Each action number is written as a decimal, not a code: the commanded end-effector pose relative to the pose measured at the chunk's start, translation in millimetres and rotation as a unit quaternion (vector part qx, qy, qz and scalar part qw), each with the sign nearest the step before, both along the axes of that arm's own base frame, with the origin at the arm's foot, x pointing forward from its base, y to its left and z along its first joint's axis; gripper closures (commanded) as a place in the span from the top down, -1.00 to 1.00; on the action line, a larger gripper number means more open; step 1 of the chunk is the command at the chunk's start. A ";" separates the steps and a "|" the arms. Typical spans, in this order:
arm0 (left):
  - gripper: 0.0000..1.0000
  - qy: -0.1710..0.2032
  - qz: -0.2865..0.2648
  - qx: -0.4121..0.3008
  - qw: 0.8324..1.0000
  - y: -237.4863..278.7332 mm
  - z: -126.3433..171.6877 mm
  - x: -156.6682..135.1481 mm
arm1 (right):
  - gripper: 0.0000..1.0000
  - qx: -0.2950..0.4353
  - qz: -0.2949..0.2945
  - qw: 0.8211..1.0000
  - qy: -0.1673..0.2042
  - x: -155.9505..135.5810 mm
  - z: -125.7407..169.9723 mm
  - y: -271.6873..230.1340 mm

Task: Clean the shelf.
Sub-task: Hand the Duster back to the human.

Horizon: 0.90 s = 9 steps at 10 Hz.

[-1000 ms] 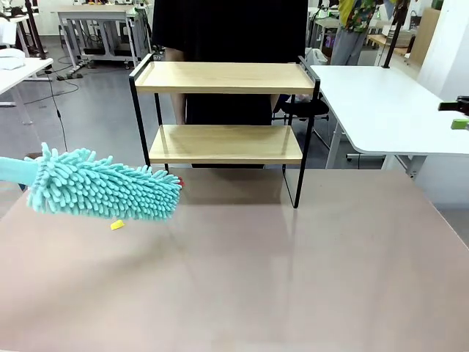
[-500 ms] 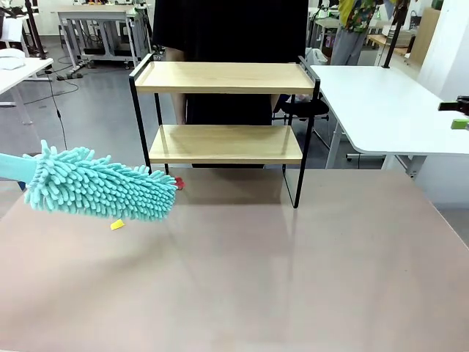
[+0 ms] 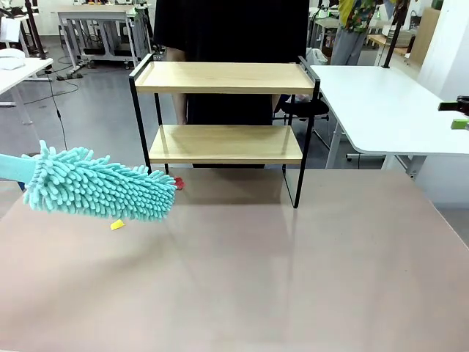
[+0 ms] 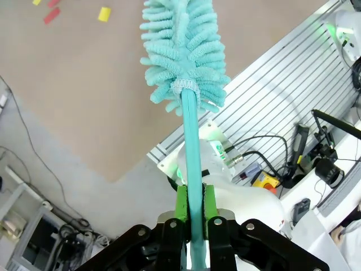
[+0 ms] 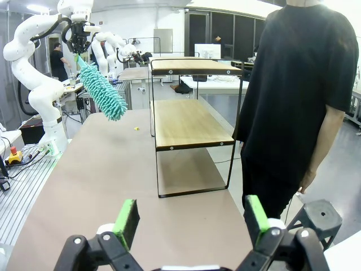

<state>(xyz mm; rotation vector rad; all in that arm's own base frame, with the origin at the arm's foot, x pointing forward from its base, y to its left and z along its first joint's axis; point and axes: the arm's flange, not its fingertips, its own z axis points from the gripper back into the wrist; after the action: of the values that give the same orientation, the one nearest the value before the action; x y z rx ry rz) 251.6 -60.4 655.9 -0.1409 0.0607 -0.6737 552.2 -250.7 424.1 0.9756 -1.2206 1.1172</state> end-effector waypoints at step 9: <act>-0.74 -0.021 -0.056 -0.043 0.997 3.9 2.6 4.7 | 1.00 0.039 0.157 0.986 0.036 -24.1 97.4 66.8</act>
<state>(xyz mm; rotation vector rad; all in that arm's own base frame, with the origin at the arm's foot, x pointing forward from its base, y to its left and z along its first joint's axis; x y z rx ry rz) 252.6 -58.8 658.3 -0.1543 0.0360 -0.7169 534.6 -206.0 483.9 1.2208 -1.1499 1.2459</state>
